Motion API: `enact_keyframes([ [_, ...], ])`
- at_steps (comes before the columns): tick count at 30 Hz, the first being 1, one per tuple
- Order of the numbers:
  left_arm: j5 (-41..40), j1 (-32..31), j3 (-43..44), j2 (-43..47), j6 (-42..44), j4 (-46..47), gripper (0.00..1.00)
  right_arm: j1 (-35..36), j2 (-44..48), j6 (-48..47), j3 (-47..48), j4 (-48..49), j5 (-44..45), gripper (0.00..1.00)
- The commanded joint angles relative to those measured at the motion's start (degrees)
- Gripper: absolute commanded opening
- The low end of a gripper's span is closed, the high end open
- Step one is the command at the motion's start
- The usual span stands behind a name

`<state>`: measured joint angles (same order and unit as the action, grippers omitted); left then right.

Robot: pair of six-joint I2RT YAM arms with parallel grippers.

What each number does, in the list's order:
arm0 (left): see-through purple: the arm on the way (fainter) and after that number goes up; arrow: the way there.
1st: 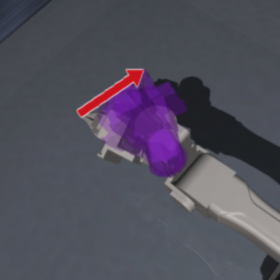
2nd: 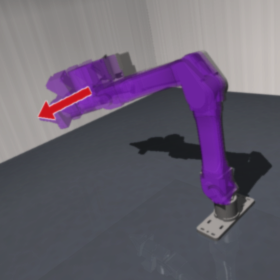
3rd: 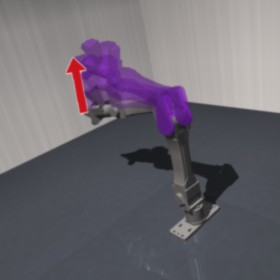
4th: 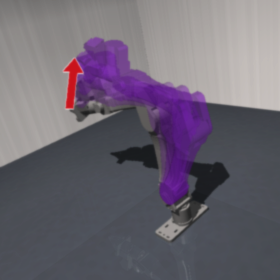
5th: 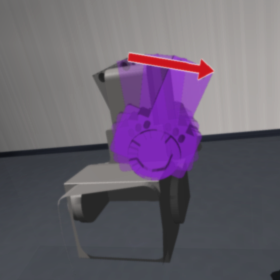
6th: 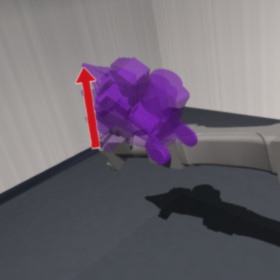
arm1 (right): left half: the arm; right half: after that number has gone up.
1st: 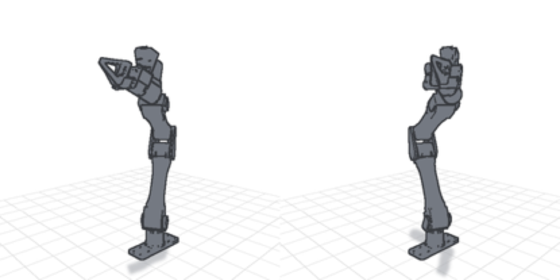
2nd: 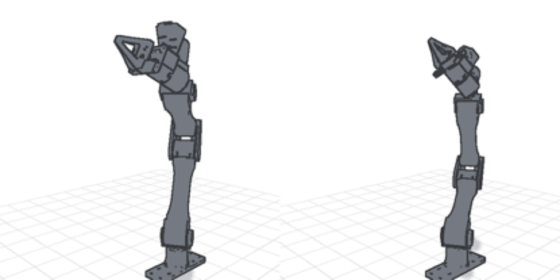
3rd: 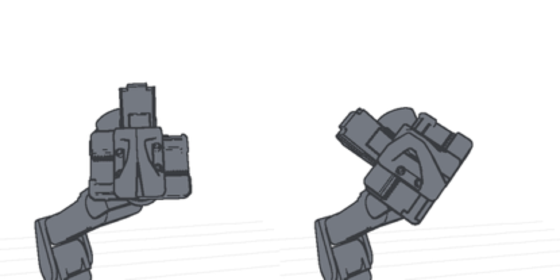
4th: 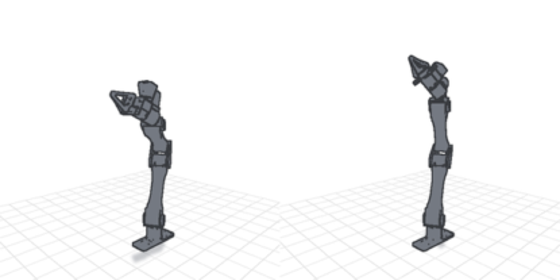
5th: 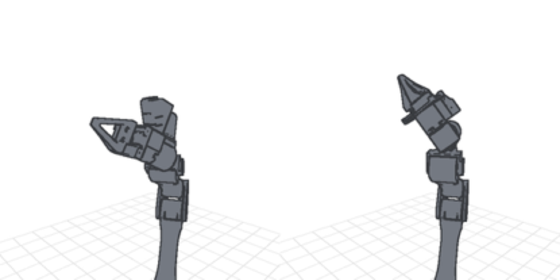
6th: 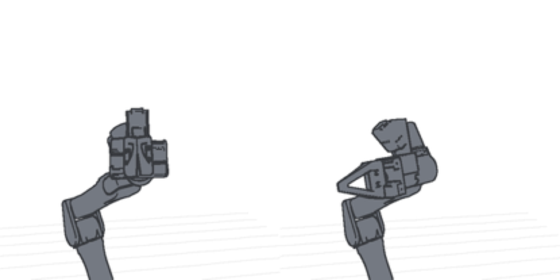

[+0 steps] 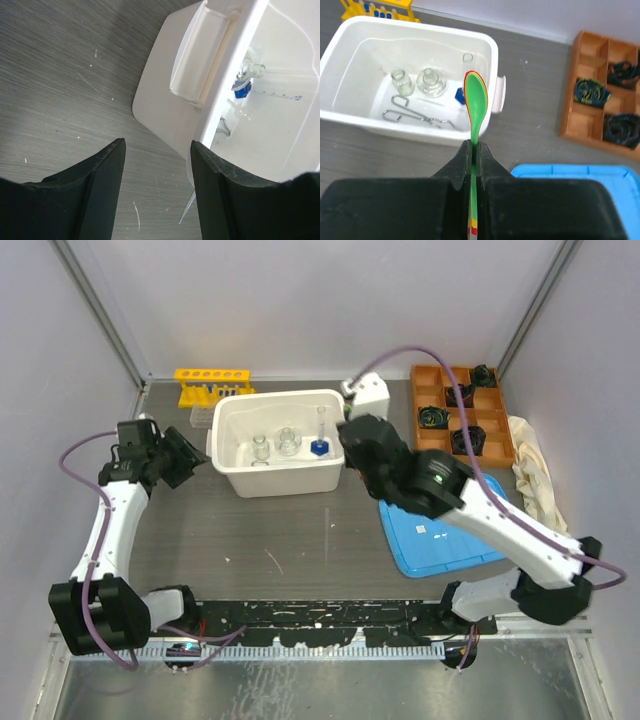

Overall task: Organize the chemistry lab equipment
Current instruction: Pick up the chemistry item at the center of the board, then place the chemistry item in the storage box.

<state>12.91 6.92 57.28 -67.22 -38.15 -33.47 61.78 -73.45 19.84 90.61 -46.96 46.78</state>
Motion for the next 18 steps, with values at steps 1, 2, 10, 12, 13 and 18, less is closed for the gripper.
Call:
enact_keyframes([
  [1, -2.4, -0.6, 5.5, -2.9, -0.8, -3.7, 0.56, -8.8, -14.3, -17.8, 12.1, 9.0, -12.5, 0.01],
  [2, -2.8, -0.6, 6.6, -3.6, -1.0, -4.1, 0.56, -11.7, -17.9, -18.3, 16.2, 8.2, -16.8, 0.01],
  [10, -8.1, -0.5, 17.6, -8.9, 0.6, -11.9, 0.56, -17.4, -45.3, -23.0, 47.3, -0.3, -37.1, 0.01],
  [12, -8.8, -0.5, 20.3, -10.1, 1.0, -13.5, 0.57, -18.4, -45.3, -22.5, 43.8, 3.0, -42.4, 0.01],
  [13, -8.8, -0.5, 21.4, -10.8, 1.4, -15.0, 0.57, -18.5, -45.8, -22.9, 43.5, 3.4, -44.1, 0.01],
  [18, -9.6, -0.4, 24.6, -14.6, 2.4, -16.0, 0.57, -18.6, -48.9, -28.9, 44.4, -0.5, -54.2, 0.01],
])
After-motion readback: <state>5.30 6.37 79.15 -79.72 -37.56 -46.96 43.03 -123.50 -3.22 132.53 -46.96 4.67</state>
